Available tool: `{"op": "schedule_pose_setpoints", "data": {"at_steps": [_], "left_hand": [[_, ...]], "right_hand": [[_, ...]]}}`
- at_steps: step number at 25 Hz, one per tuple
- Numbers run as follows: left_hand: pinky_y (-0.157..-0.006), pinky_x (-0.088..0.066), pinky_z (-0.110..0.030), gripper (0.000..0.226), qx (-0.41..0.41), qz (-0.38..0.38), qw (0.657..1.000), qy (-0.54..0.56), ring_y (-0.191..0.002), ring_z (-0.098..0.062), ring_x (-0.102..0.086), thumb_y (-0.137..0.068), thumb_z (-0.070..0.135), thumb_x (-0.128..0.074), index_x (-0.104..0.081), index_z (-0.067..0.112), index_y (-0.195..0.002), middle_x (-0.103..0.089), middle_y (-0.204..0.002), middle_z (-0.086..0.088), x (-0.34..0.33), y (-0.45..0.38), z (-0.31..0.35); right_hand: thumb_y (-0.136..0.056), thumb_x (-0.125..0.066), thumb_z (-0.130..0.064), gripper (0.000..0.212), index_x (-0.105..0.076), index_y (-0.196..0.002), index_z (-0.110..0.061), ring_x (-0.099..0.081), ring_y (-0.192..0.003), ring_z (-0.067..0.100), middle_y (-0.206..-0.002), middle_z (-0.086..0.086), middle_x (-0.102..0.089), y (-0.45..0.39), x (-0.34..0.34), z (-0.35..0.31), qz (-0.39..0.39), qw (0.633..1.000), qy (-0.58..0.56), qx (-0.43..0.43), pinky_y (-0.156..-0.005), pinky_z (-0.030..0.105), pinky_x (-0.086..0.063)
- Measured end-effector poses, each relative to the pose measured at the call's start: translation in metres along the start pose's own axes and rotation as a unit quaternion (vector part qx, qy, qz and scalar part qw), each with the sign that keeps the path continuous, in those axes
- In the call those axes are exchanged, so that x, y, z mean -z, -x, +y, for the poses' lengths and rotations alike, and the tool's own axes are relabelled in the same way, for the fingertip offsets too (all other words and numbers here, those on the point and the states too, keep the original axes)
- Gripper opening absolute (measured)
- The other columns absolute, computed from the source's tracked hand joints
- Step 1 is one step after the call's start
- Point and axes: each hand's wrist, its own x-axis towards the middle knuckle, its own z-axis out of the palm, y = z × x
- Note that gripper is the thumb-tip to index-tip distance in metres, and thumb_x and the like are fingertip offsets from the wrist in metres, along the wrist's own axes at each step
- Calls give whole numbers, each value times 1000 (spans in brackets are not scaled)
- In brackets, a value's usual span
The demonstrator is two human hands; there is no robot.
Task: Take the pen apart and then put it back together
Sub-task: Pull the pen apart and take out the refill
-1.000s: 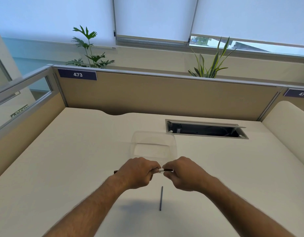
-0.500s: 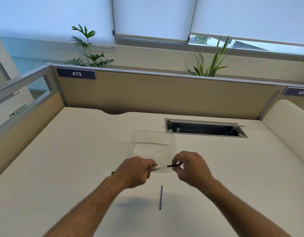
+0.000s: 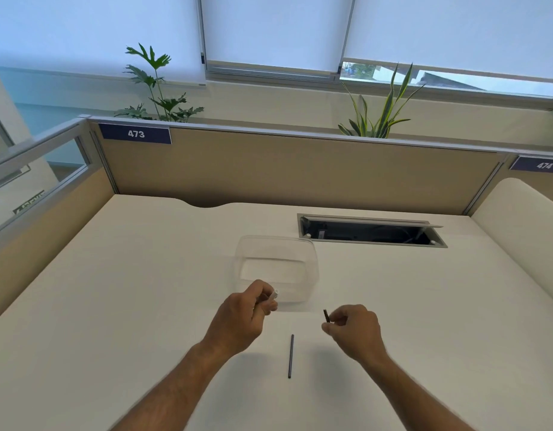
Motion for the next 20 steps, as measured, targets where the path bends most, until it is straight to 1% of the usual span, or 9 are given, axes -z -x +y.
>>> {"op": "schedule_pose_setpoints", "data": {"at_steps": [2, 5, 7, 12, 14, 16, 18, 19, 20], "left_hand": [[-68, -58, -33, 18, 24, 23, 999, 37, -75, -2, -70, -91, 12, -62, -55, 27, -88, -73, -74, 9, -4, 4, -1], [-68, -59, -40, 18, 47, 48, 995, 76, -74, -8, -71, -89, 13, -66, -54, 27, -85, -74, -72, 4, -8, 9, -2], [-69, -59, -45, 18, 58, 58, 992, 95, -73, -12, -71, -88, 14, -66, -54, 26, -84, -73, -71, 3, -9, 11, -3], [-72, -59, -51, 19, 74, 71, 986, 134, -75, -18, -72, -87, 11, -68, -56, 26, -83, -73, -72, 1, -8, 11, -3], [-72, -59, -51, 19, 73, 69, 985, 141, -76, -18, -72, -88, 11, -67, -55, 25, -84, -73, -73, 1, -7, 11, -3], [-72, -59, -51, 18, 71, 69, 985, 144, -77, -18, -72, -88, 12, -67, -55, 25, -84, -73, -74, 1, -8, 12, -2], [-72, -60, -51, 19, 67, 76, 983, 153, -78, -16, -73, -89, 12, -67, -55, 26, -85, -74, -75, 1, -9, 12, 1], [-73, -60, -50, 19, 65, 82, 981, 161, -79, -16, -73, -89, 12, -67, -55, 26, -85, -74, -76, 0, -10, 12, 3], [-74, -60, -49, 18, 63, 88, 979, 174, -81, -15, -73, -89, 11, -66, -55, 24, -85, -74, -78, -1, -12, 12, 5]], "right_hand": [[-73, -76, -25, 6, -77, -73, -19, -67, -64, 10, -64, -9, -71, 4, -9, 9, 4, 999, 43, -13, -62, 23, -53], [-74, -71, -26, 15, -73, -65, -14, -65, -59, 12, -60, -6, -70, 8, -21, 21, -7, 996, 88, -27, -52, 24, -49], [-75, -71, -29, 20, -71, -64, -12, -66, -59, 14, -60, -4, -70, 10, -28, 28, -18, 994, 104, -32, -54, 26, -51], [-73, -74, -37, 20, -68, -67, -19, -65, -65, 12, -65, -7, -68, 12, -35, 39, -30, 995, 88, -49, -62, 29, -56], [-72, -75, -40, 22, -68, -66, -19, -64, -63, 11, -64, -9, -68, 12, -34, 40, -21, 995, 81, -49, -60, 28, -54], [-73, -77, -44, 26, -68, -66, -21, -63, -62, 9, -62, -10, -67, 12, -33, 37, 13, 997, 75, -31, -56, 24, -48], [-74, -79, -43, 25, -70, -64, -22, -62, -58, 6, -57, -10, -66, 15, -32, 28, 52, 998, 34, -16, -53, 21, -44], [-75, -80, -41, 24, -71, -64, -20, -63, -54, 7, -55, -7, -67, 17, -32, 21, 53, 998, -26, -25, -53, 22, -47], [-76, -80, -39, 24, -72, -68, -18, -64, -50, 10, -54, -3, -69, 20, -33, 13, 28, 991, -118, -56, -52, 27, -52]]}}
